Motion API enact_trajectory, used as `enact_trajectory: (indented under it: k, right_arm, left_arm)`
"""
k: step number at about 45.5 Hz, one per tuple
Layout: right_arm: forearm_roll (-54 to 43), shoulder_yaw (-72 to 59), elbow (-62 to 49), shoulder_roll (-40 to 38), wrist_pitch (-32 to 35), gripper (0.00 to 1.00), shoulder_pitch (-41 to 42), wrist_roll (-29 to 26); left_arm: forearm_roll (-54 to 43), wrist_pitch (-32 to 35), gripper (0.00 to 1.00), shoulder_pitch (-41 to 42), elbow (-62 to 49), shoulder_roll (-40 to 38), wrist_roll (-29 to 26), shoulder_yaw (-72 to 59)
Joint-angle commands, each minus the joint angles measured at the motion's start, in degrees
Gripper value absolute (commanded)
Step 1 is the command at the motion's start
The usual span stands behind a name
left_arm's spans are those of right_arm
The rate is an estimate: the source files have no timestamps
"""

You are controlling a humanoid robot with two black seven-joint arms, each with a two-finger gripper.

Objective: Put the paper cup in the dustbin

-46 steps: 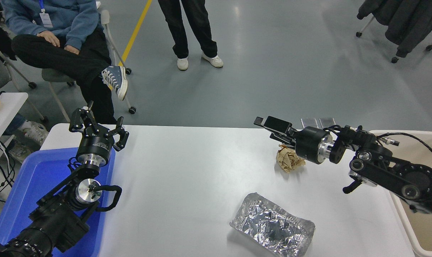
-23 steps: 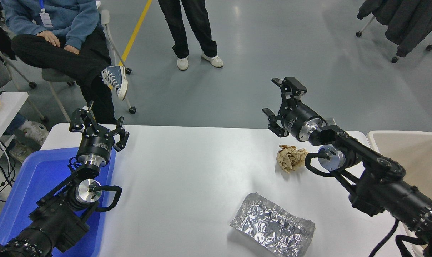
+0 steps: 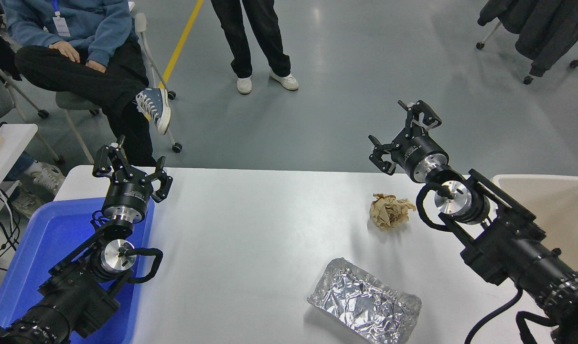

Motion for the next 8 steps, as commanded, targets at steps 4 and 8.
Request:
enact_trajectory:
  k: [4,8]
  right_arm:
    - [0.89,2.17,-1.10,0.21,0.95,1.00,-0.49,0.08]
    - [0.89,2.08,-1.19,0.30,0.95,1.00,-0.67,0.08]
  left_arm:
    - [0.00,0.00,1.00,0.00,-0.01,0.00,0.01,0.00]
    - [0.00,0.00,1.00,0.00,-0.01,0.00,0.01,0.00]
